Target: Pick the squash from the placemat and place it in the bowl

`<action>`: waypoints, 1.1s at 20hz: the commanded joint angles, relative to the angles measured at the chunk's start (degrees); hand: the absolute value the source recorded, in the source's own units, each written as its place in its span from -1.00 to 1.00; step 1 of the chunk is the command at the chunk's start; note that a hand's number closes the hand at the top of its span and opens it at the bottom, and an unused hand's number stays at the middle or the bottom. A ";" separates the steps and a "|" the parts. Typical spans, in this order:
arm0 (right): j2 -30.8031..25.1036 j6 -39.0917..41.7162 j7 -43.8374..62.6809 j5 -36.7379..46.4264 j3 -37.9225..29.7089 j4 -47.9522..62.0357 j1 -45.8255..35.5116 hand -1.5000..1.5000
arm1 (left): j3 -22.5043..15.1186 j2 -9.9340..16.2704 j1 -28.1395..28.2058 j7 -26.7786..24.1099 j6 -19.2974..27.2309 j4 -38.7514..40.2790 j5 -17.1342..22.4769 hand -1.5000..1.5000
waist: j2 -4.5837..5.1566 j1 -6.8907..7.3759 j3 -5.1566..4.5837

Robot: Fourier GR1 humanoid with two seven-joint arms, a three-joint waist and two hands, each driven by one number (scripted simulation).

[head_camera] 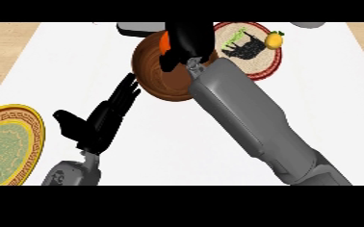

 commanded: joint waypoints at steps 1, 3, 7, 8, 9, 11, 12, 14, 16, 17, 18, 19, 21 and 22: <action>-0.47 0.45 -3.22 0.32 -2.16 12.74 -1.62 1.00 | 0.72 -0.10 -0.47 0.89 -1.01 0.04 1.17 0.00 | 0.27 0.49 -0.03; -0.13 -1.92 -4.21 -2.03 -5.87 17.65 -1.48 1.00 | -0.92 -0.87 -0.13 -0.44 -0.41 0.36 -1.08 0.00 | 0.41 0.66 0.00; 1.02 -6.21 -6.70 -4.92 -12.07 26.00 -5.89 -1.00 | -0.47 -1.02 -1.11 1.20 0.15 -0.02 -1.43 0.00 | 0.45 0.92 0.02; 1.03 -8.65 -9.67 -5.90 -13.05 26.70 -5.18 -1.00 | 1.59 0.02 -1.62 -0.25 -2.30 1.97 0.54 0.00 | 0.63 0.96 0.01; 1.19 -10.25 -11.58 -6.10 -13.51 28.06 -4.32 -1.00 | -2.32 -1.97 2.12 0.37 0.91 -2.94 -2.45 0.00 | 0.39 1.27 0.04; 1.20 -13.59 -16.37 -8.59 -15.22 28.89 -3.92 -1.00 | 1.91 0.88 -3.56 3.29 -1.57 -0.49 0.21 0.00 | 0.66 1.13 0.06; 1.21 -12.72 -16.03 -11.23 -15.64 27.15 -5.22 -1.00 | 0.22 -1.78 -2.72 0.75 -0.02 2.41 -1.83 0.00 | 0.40 0.68 0.04; 1.21 -19.21 -19.34 -14.84 -19.30 24.69 -2.76 -1.00 | 0.14 -0.92 0.12 -0.78 -1.82 0.31 -0.65 0.00 | 0.66 1.53 0.09; 1.21 -23.13 -24.11 -19.71 -21.78 19.92 -0.58 -1.00 | 0.94 -0.81 -1.92 -0.04 -1.43 1.73 -0.83 0.00 | 0.49 0.58 0.17; 1.21 -27.37 -24.78 -21.83 -22.78 16.77 -0.02 -1.00 | 0.53 -0.05 0.09 0.61 -2.04 -1.45 -0.13 0.00 | 0.06 1.70 0.27; 1.21 -27.96 -27.98 -25.02 -22.72 13.97 1.32 -1.00 | 1.65 -0.93 -1.63 -0.76 -1.59 1.90 -0.22 0.00 | 0.15 0.54 0.22; 1.22 -29.71 -31.51 -26.46 -22.44 11.68 3.72 -1.00 | 0.92 -0.91 -0.86 0.55 -0.87 1.04 -0.81 0.00 | -0.17 0.14 0.25; 1.22 -28.39 -36.16 -32.13 -22.83 6.93 6.72 -1.00 | 2.56 -0.04 -0.17 0.62 -1.00 0.87 0.03 0.00 | -0.50 -0.51 0.21; 1.22 -27.59 -37.92 -34.57 -22.40 4.67 7.04 -1.00 | 1.25 -0.59 0.45 -0.42 -1.20 0.22 -0.90 0.00 | -0.58 -0.52 0.18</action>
